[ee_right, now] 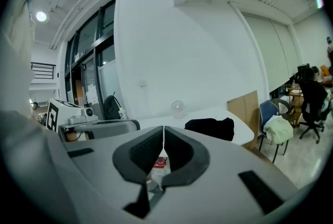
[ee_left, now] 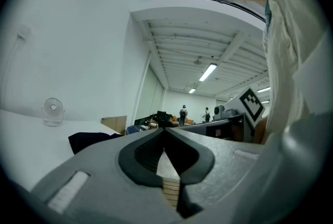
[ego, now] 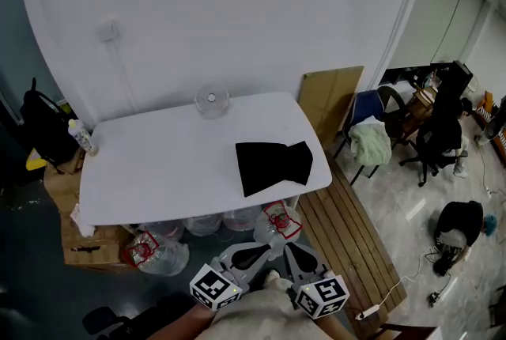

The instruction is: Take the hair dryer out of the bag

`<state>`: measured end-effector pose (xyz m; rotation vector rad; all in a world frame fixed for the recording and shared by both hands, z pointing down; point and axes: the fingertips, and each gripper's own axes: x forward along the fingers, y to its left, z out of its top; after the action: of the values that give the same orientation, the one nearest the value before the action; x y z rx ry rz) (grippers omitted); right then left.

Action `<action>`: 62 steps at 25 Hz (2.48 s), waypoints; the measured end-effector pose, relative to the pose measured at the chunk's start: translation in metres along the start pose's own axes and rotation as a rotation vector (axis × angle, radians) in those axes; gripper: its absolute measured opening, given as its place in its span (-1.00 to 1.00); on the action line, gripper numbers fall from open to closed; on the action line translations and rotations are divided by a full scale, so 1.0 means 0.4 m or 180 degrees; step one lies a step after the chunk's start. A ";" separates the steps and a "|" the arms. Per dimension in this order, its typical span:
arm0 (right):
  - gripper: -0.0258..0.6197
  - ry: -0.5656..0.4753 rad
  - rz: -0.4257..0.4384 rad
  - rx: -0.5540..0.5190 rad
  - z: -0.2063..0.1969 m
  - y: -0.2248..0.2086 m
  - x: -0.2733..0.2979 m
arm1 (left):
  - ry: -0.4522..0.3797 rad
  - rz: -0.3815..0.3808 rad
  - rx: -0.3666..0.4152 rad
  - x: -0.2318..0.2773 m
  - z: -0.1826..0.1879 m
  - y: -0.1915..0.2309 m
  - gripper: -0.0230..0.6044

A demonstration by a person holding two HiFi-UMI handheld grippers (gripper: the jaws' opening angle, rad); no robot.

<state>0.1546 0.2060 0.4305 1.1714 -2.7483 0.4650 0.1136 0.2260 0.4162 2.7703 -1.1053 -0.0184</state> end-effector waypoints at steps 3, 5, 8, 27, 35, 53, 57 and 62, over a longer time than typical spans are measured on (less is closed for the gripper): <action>-0.86 -0.0003 0.0050 0.0003 0.013 -0.035 0.022 | 0.0017 -0.0002 -0.0007 0.045 0.002 0.018 -0.90; -0.86 0.0008 0.0059 -0.0007 0.023 -0.061 0.038 | 0.0029 -0.0003 -0.0004 0.074 0.007 0.031 -0.89; -0.86 0.0006 0.0095 0.0004 0.045 -0.101 0.057 | 0.0034 0.0013 0.0001 0.114 0.018 0.049 -0.89; -0.71 0.0077 0.0374 -0.0044 0.126 -0.281 0.120 | 0.0053 0.0167 -0.0052 0.303 0.047 0.103 -0.89; -0.68 0.0188 0.0298 0.0035 0.108 -0.314 0.190 | 0.0141 0.0161 -0.0115 0.318 0.032 0.191 -0.89; -0.60 0.0334 -0.0250 0.0250 0.106 -0.342 0.505 | 0.0566 0.0030 -0.0248 0.310 -0.031 0.600 -0.89; -0.59 0.0397 -0.0426 0.0248 0.089 -0.365 0.535 | 0.0961 0.0288 -0.0194 0.306 -0.122 0.707 -0.67; -0.54 0.0539 -0.0528 0.0192 0.062 -0.397 0.554 | 0.1519 0.0426 -0.0102 0.326 -0.243 0.786 -0.26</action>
<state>0.1155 -0.0575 0.4942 1.2963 -2.4871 0.6008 0.0006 -0.0743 0.5659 2.4687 -1.1322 0.5994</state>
